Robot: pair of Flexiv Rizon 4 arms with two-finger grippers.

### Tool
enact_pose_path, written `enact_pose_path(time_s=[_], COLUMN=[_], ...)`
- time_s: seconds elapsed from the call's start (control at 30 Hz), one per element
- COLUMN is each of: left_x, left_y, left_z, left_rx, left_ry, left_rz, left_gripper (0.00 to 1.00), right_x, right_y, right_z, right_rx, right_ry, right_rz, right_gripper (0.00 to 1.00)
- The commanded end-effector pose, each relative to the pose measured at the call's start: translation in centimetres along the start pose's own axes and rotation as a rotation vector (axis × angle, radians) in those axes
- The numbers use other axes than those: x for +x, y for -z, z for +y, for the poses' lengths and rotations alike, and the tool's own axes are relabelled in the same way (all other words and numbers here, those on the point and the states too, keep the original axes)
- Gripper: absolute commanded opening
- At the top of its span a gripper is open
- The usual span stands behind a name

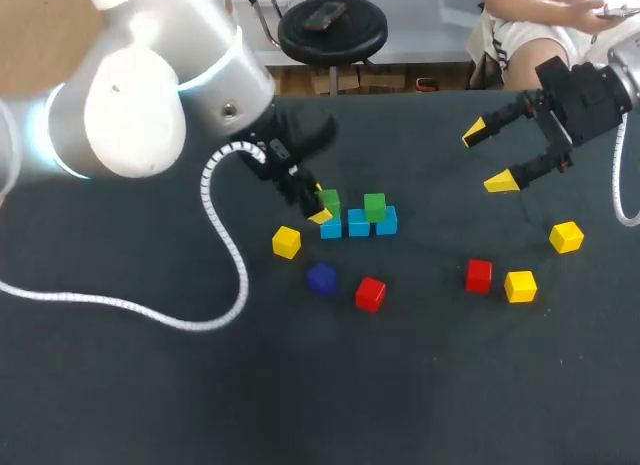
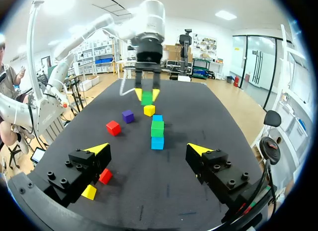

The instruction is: Place the blue cubes, place green cubes on the blue cubes, place the yellow cubes on the green cubes, then place the red cubes on the yellow cubes, and place purple cube on the red cubes.

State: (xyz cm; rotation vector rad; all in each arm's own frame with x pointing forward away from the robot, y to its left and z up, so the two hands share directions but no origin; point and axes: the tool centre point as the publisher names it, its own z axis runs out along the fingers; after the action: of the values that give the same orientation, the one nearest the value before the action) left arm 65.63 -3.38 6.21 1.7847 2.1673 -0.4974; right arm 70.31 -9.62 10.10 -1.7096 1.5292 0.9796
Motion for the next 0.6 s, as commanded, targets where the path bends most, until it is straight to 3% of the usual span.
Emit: enact_pose_path(time_s=[0.03, 0.23, 0.4, 0.6], left_x=[1.0, 1.6, 1.0, -0.6], left_y=[-1.1, -3.0, -2.9, -2.3], left_z=[-3.5, -3.1, -0.7, 2.3], left_rx=[-0.059, -0.038, -0.053, -0.019], left_ry=[-0.008, 0.014, -0.002, -0.053], left_rz=[-0.043, -0.108, -0.104, 0.002], left_gripper=[0.0, 0.0, 0.0, 0.0], right_x=[0.0, 0.0, 0.0, 0.0], right_y=[0.0, 0.0, 0.0, 0.0], right_z=[0.0, 0.0, 0.0, 0.0], right_rx=[0.001, 0.001, 0.001, 0.001], right_ry=[0.001, 0.001, 0.001, 0.001], right_rz=[-0.001, -0.001, -0.001, -0.001], right_gripper=[1.0, 1.0, 1.0, 1.0])
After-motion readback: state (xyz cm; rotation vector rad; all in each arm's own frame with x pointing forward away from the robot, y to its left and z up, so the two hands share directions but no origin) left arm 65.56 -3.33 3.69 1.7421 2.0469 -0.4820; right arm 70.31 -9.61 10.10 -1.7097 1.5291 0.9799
